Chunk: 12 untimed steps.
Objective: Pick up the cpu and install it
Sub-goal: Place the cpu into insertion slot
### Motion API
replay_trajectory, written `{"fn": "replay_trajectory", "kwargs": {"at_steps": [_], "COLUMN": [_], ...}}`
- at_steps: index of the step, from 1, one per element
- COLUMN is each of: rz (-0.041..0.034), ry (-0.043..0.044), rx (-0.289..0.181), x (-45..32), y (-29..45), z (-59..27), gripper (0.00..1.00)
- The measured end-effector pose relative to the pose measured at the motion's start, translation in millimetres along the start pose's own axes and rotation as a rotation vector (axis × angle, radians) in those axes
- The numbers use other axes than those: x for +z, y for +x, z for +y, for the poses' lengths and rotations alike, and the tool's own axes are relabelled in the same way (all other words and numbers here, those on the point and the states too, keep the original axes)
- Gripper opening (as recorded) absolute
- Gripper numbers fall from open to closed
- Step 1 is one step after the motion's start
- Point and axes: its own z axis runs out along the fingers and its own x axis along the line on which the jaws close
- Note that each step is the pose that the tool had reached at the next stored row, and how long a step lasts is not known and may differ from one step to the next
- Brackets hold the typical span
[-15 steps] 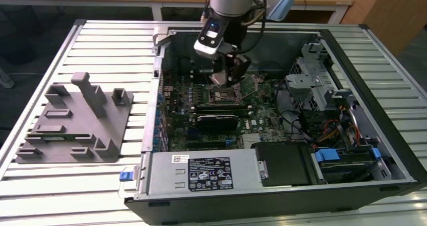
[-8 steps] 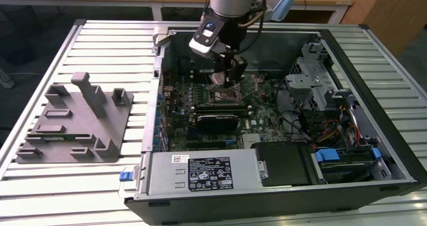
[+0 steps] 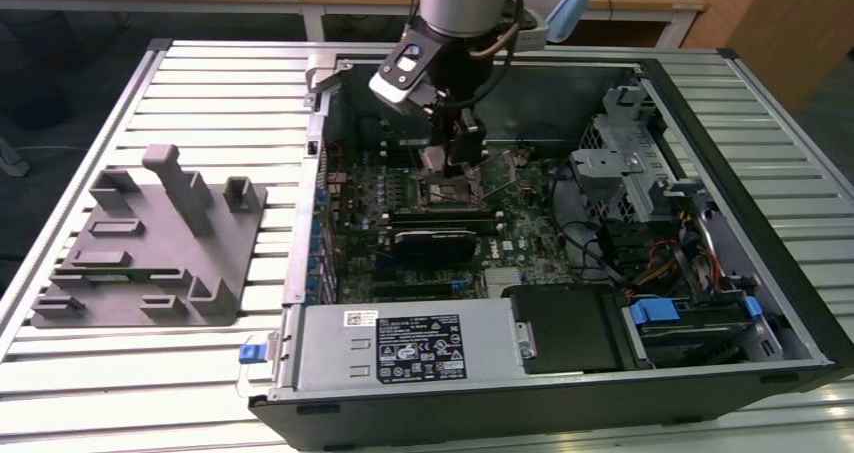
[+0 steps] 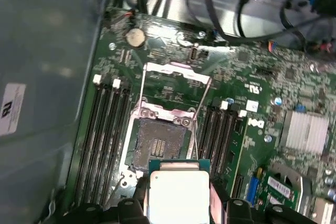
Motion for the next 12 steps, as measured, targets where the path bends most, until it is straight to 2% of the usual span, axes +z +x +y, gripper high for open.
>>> {"fn": "replay_trajectory", "kwargs": {"at_steps": [5, 7, 8, 10, 12], "rz": [0.0001, 0.0003, 0.0007, 0.0026, 0.0009], "ry": [0.0035, 0.0030, 0.0003, -0.0107, -0.0282], "rx": [0.087, 0.094, 0.095, 0.095, 0.096], "x": [1.3, 1.4, 1.7, 2.4, 2.9], "y": [0.0, 0.0, 0.0, 0.1, 0.1], "z": [0.0, 0.0, 0.0, 0.0, 0.0], "gripper": [0.55, 0.55, 0.55, 0.55, 0.55]}}
